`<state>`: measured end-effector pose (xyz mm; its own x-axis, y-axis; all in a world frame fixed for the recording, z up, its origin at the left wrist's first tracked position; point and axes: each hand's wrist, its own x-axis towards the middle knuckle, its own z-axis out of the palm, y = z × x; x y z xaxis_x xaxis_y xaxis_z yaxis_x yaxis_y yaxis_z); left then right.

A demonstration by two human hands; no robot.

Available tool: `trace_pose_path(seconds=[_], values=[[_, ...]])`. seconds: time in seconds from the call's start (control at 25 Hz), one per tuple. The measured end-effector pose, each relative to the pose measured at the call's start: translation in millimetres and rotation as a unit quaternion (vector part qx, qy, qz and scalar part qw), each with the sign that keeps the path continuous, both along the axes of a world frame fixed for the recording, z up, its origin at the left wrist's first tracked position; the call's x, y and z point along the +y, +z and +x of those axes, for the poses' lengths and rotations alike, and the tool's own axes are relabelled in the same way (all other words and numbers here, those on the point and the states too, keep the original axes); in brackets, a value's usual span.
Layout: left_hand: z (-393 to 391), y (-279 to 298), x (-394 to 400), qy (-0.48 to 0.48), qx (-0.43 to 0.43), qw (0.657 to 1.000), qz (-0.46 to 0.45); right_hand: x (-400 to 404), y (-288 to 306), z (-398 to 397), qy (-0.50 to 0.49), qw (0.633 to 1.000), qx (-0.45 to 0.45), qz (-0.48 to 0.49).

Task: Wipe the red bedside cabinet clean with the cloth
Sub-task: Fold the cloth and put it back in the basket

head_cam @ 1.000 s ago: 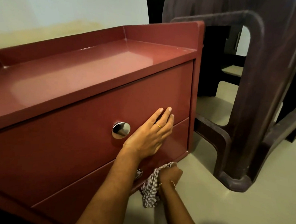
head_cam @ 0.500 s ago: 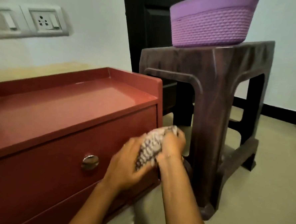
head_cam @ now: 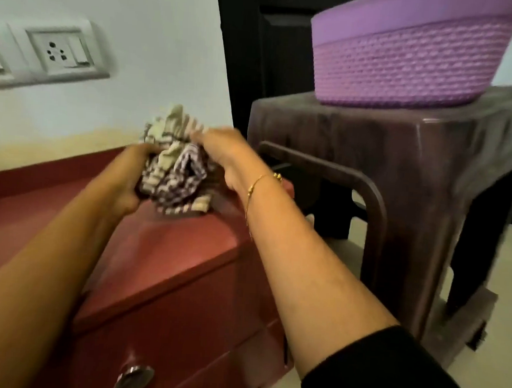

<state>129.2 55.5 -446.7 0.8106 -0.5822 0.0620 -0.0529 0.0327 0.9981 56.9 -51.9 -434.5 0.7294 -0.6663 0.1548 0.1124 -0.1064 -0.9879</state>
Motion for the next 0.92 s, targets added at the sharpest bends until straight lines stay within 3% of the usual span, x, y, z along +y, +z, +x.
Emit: trace_pose_path(seconds=[0.12,0.32,0.56,0.72,0.92], values=[[28,-22,-3,0.026,0.069,0.997,-0.019,-10,-5,26,0.036,0.999,0.023,0.031],[32,-37,2,0.197,0.024,0.979,-0.038,-10,-20,57,0.124,0.978,0.100,0.137],[41,-27,-2,0.274,0.032,0.958,-0.082,-16,-26,80,0.130,0.980,0.134,0.075],[46,-26,0,0.278,0.045,0.956,-0.086,-14,-24,84,0.136,0.978,0.133,0.085],[57,-36,4,0.199,0.019,0.980,-0.023,-17,-13,71,0.102,0.988,0.084,0.081]])
